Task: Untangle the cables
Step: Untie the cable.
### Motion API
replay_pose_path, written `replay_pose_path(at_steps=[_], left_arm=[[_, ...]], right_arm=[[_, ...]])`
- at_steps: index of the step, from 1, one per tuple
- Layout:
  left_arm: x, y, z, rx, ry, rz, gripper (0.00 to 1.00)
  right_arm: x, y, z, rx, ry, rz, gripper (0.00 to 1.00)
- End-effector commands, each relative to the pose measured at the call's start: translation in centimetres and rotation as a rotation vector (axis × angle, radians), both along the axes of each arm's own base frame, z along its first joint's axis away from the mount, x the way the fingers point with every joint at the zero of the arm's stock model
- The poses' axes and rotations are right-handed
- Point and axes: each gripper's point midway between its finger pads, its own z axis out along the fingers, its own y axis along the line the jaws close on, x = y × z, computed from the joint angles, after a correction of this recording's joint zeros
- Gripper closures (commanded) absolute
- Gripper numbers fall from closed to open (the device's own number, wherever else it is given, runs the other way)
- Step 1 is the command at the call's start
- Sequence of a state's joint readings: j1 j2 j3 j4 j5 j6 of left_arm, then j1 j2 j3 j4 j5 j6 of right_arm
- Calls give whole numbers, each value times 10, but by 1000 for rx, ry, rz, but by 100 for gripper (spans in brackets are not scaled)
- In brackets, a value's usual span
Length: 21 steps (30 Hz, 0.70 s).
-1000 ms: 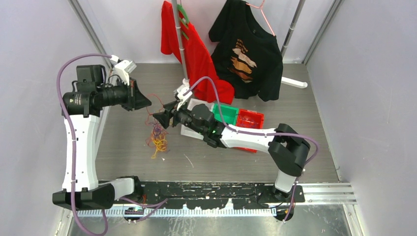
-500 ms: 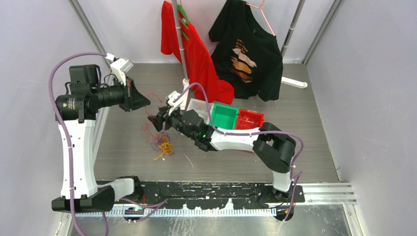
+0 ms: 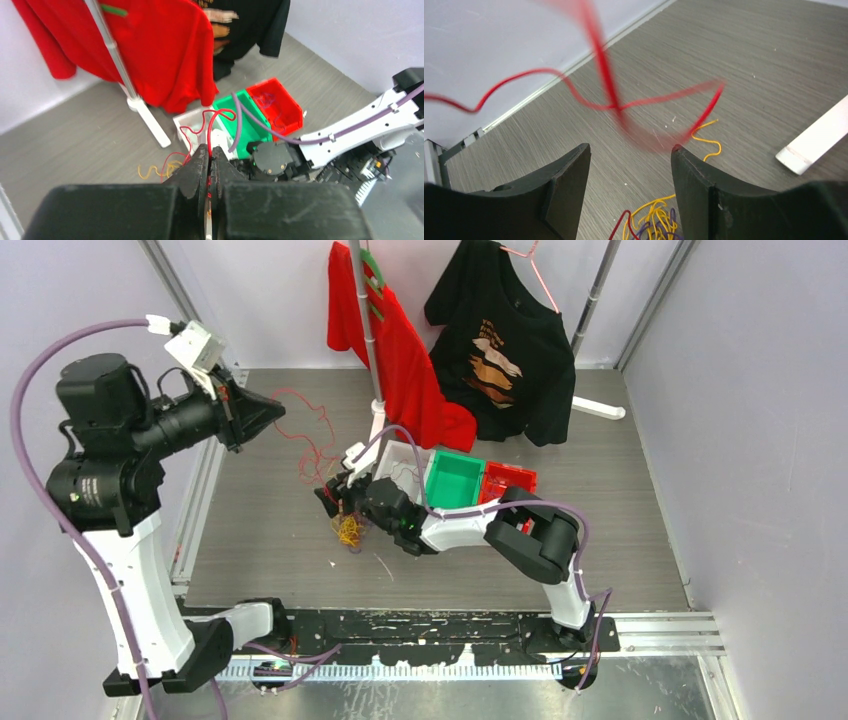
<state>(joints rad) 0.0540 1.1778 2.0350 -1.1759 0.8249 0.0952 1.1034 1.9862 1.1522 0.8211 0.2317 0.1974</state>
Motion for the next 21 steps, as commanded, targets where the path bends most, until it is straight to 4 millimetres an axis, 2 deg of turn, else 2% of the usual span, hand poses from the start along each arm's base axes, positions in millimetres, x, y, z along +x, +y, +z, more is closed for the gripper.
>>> replay_pose_path(at_steps=[1, 8, 11, 14, 16, 19, 21], left_arm=[[-7, 4, 52, 6, -204, 43, 100], [-12, 40, 125, 56, -553, 293, 100], [-12, 66, 157, 54, -678, 455, 100], [-9, 86, 176, 54, -744, 576, 100], [-3, 84, 165, 82, -713, 555, 100], [15, 74, 113, 141, -560, 472, 100], [27, 76, 75, 184, -477, 460, 100]], right_arm=[[2, -2, 18, 93, -19, -28, 35], [-11, -5, -3, 78, 19, -2, 35], [-13, -8, -5, 70, 21, -5, 35], [-12, -16, 2, 62, -1, -22, 33], [-11, -20, 14, 67, -13, -26, 33], [-11, -24, 34, 81, -18, -2, 33], [-13, -26, 40, 73, -11, 27, 33]])
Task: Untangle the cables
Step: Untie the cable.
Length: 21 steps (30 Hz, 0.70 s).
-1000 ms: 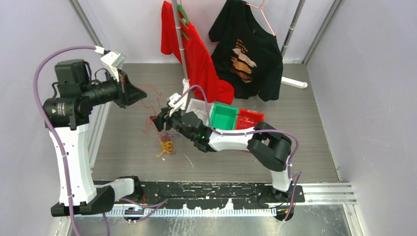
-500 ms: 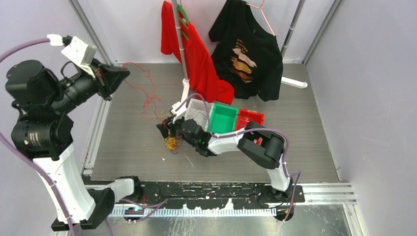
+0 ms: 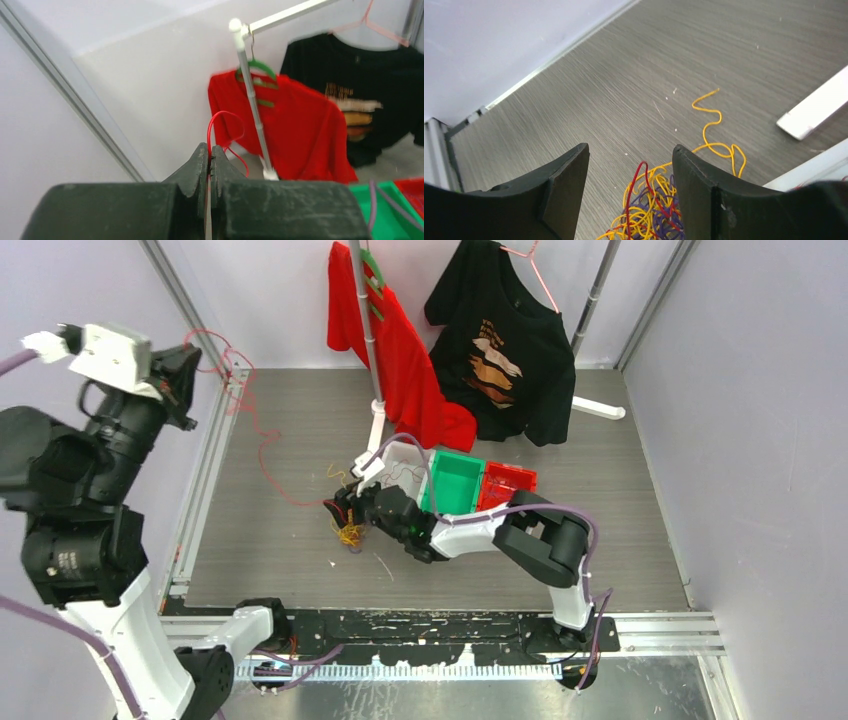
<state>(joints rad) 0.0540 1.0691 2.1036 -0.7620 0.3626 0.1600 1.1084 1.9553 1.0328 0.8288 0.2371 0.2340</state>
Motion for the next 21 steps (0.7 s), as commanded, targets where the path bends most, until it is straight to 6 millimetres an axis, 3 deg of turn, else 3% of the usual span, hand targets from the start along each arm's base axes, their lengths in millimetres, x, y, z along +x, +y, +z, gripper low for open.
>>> replay_pose_path(at_steps=[1, 4, 11, 14, 16, 21], left_arm=[[35, 7, -72, 69, 176, 28, 100], [49, 18, -105, 126, 213, 77, 100], [59, 17, -142, 197, 317, 50, 100], [59, 6, -204, 265, 481, -52, 100], [55, 3, -257, 328, 613, -119, 98], [46, 7, -374, 440, 893, -231, 91]], right_arm=[[2, -7, 77, 109, -74, 35, 33], [5, -20, 82, 64, -94, 36, 32], [6, -48, 100, 83, -88, 71, 29], [-3, -50, 97, 60, -78, 119, 32], [-5, -56, 91, 49, -71, 112, 33], [-5, -64, 85, 39, -66, 88, 36]])
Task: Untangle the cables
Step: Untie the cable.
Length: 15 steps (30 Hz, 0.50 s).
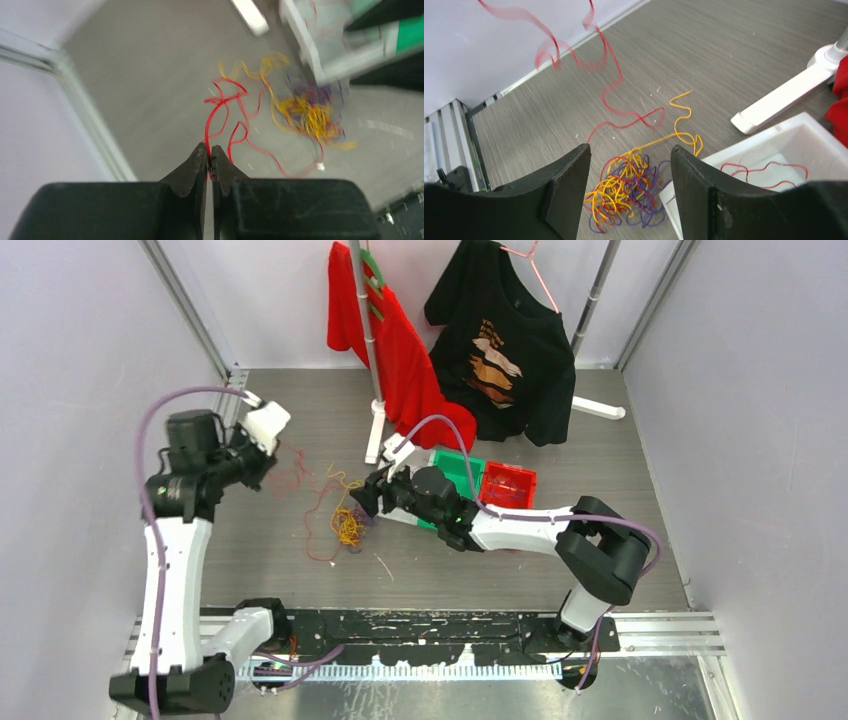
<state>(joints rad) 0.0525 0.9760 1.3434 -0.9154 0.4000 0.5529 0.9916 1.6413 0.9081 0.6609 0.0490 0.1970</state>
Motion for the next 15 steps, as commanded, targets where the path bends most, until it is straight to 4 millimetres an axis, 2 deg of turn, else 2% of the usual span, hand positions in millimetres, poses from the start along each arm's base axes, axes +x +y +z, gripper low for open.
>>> replay_pose_path(at_steps=[1, 5, 11, 15], left_arm=[[-18, -5, -99, 74, 281, -152, 90], [-40, -21, -146, 16, 426, -257, 82], [-63, -46, -177, -77, 494, -384, 70], [-60, -45, -208, -4, 495, -402, 60]], right_arm=[[-6, -5, 21, 34, -38, 12, 36], [-7, -11, 18, 26, -38, 0, 37], [-6, -19, 13, 18, -30, -32, 37], [-5, -21, 16, 19, -32, -41, 37]])
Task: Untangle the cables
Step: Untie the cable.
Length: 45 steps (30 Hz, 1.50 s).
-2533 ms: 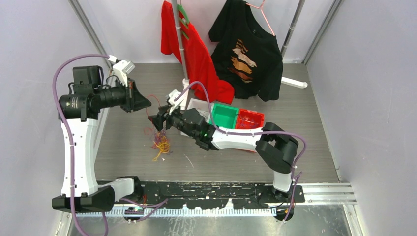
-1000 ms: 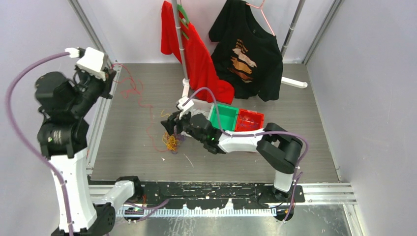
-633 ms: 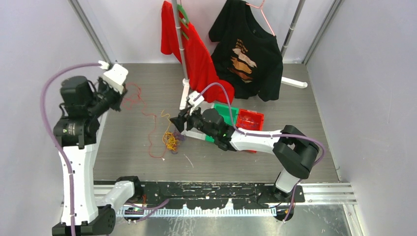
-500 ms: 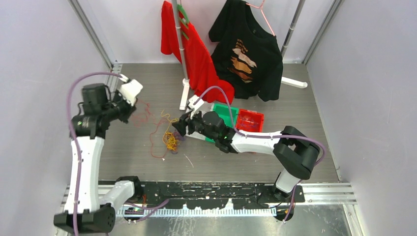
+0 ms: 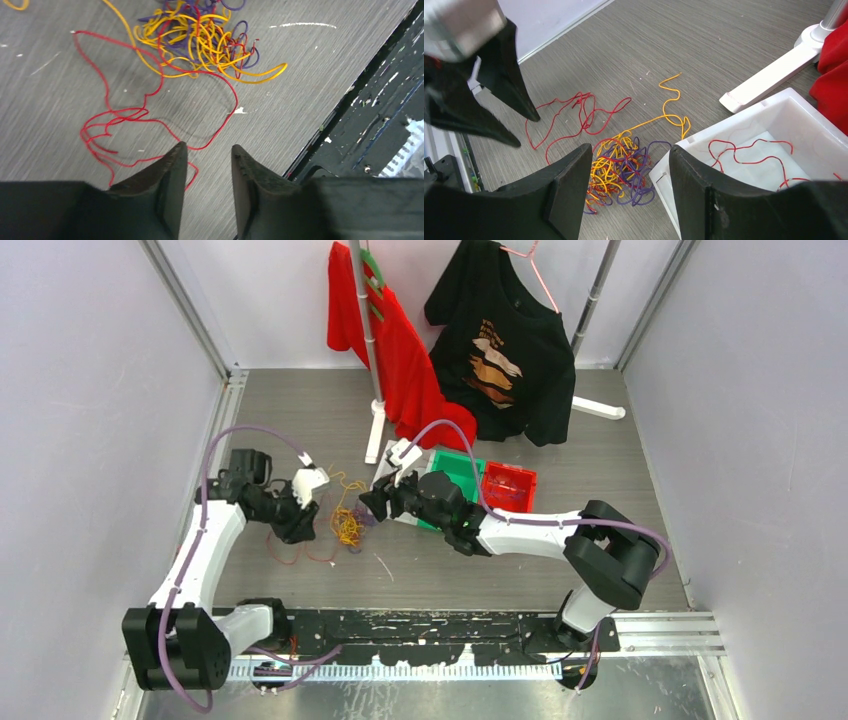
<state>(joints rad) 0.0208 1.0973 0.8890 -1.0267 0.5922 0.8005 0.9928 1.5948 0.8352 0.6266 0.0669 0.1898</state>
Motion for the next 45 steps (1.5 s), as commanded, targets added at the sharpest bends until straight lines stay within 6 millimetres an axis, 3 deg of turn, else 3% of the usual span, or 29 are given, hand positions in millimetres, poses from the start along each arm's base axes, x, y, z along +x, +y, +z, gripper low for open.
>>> replay_pose_path(at_steps=[1, 3, 6, 7, 11, 17, 19, 21, 27, 30, 33, 40, 45], left_arm=[[11, -6, -21, 16, -76, -67, 57], [22, 2, -34, 54, -91, -21, 48], [28, 5, -42, 73, -84, 3, 16], [32, 8, -46, 88, -102, 14, 12], [64, 33, -60, 203, -228, 120, 7], [72, 36, -79, 221, -182, 136, 7], [74, 38, -90, 232, -135, 140, 11], [72, 38, -97, 234, -83, 133, 23], [64, 47, -102, 275, -30, 108, 88], [66, 53, -83, 286, -69, 109, 99], [66, 57, -47, 267, -90, 116, 100], [80, 55, 103, 149, -279, 181, 100], [80, 42, 184, 63, -423, 214, 100]], right_arm=[[3, -3, 38, 77, -61, -22, 37], [3, -2, 40, 84, -63, -20, 37], [4, 0, 41, 86, -64, -17, 37], [4, 0, 41, 87, -65, -18, 37], [3, 2, 42, 95, -63, -7, 38], [1, -1, 39, 101, -62, -11, 39], [1, -1, 39, 104, -60, -12, 40], [2, -2, 41, 107, -63, -16, 41], [3, -1, 49, 132, -80, -21, 43], [2, 3, 51, 132, -88, -2, 42], [1, 7, 54, 133, -92, 20, 39], [-5, 14, 59, 142, -118, 74, 35], [-9, 23, 63, 151, -122, 119, 33]])
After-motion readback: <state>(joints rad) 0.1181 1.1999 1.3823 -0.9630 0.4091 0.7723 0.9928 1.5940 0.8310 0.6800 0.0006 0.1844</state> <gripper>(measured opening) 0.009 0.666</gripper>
